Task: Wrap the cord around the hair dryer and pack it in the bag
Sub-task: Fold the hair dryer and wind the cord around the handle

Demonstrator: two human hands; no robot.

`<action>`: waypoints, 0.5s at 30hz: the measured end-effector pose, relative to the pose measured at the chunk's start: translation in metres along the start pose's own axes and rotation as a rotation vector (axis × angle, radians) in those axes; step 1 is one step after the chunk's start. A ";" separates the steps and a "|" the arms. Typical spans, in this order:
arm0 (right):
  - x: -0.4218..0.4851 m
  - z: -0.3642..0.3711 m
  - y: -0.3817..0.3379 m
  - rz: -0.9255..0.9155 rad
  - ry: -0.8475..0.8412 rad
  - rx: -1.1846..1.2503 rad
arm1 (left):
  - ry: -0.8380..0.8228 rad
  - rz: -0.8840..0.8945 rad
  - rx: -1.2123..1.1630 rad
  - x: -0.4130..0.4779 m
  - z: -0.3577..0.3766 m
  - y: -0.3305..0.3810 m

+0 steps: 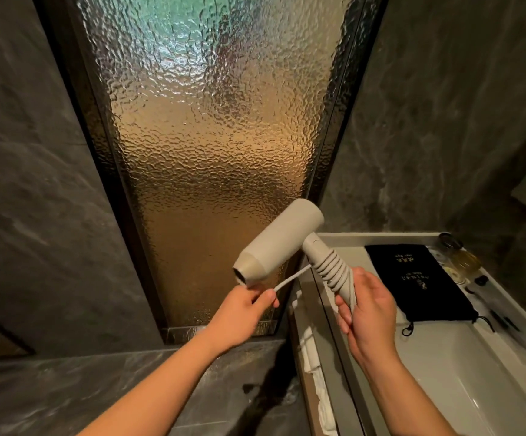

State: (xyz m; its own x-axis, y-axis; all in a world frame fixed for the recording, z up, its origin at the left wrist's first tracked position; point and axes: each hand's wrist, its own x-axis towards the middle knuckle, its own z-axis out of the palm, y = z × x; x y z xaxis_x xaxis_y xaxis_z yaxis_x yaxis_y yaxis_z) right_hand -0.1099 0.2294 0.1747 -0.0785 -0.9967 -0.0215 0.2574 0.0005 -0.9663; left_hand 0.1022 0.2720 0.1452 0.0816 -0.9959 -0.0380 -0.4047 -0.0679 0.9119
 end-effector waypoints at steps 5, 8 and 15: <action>0.009 -0.011 0.008 -0.079 0.142 -0.338 | 0.030 0.096 0.245 -0.022 -0.015 0.018; 0.004 -0.015 0.013 -0.182 0.063 -0.670 | 0.049 0.264 0.450 -0.022 -0.033 0.054; -0.006 -0.010 0.007 -0.234 -0.398 -1.055 | 0.067 0.488 0.864 0.025 -0.069 0.102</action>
State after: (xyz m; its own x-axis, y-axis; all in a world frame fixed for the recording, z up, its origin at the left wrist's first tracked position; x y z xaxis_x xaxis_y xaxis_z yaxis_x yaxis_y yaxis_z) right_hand -0.1168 0.2363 0.1659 0.3396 -0.9365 0.0876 -0.6724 -0.3069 -0.6735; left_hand 0.1255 0.2445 0.2657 -0.2296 -0.9228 0.3095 -0.9299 0.3019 0.2100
